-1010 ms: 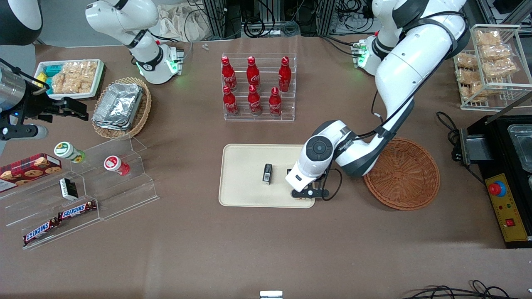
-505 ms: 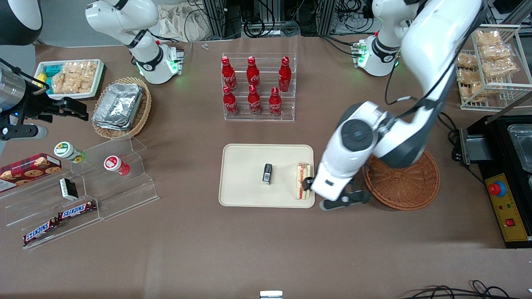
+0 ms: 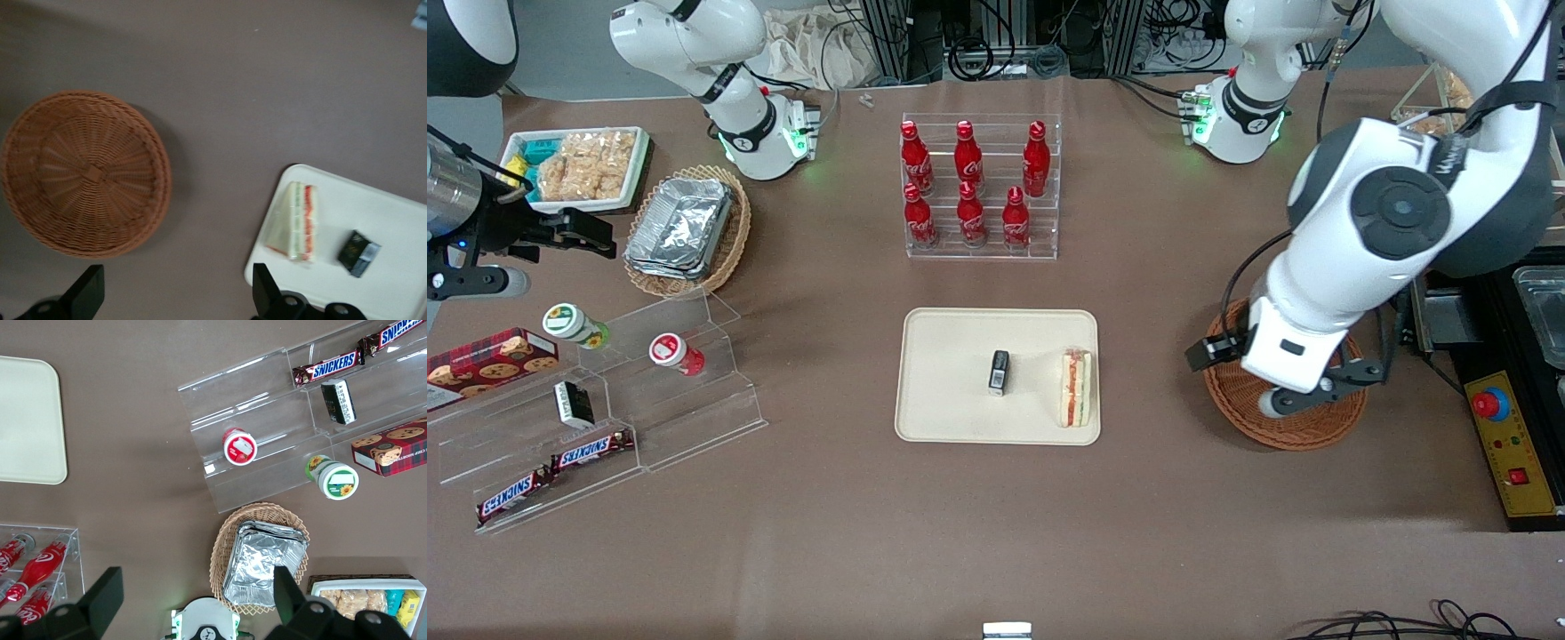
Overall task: Place sandwich from basket to tray
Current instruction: 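Open the left gripper and withdraw it back toward the basket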
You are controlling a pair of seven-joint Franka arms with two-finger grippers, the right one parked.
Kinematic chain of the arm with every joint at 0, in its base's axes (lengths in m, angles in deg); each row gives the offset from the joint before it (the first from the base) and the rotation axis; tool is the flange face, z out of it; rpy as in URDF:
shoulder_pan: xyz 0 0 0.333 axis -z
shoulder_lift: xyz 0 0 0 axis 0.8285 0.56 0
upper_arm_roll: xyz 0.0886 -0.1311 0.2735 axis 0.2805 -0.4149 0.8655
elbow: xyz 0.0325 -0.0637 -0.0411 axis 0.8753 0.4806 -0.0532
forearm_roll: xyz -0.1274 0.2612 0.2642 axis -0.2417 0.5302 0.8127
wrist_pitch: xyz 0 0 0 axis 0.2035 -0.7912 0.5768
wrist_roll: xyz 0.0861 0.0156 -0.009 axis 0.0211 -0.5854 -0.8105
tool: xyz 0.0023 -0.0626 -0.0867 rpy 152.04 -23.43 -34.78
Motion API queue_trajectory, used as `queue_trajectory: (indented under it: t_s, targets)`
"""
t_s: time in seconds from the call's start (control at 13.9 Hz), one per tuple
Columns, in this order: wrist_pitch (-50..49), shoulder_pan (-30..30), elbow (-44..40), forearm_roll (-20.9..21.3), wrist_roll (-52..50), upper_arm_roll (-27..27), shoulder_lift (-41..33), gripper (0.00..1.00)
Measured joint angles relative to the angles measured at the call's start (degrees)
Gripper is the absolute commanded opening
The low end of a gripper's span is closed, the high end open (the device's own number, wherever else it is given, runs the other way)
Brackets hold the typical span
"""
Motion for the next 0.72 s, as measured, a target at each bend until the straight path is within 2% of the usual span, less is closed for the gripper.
queue_trajectory:
  t_s: [0.22,0.43,0.51,0.72]
  targets:
    - [-0.01,1.68,5.92,-5.88,11.87,8.87,-5.39,1.00]
    - [-0.11,9.44,12.56,-10.00,24.54,23.56,-12.77,1.00]
    - [-0.23,10.73,14.98,-10.26,28.47,26.32,-15.02,1.00]
    - [-2.24,10.69,17.86,-10.29,35.57,28.99,-17.76,1.00]
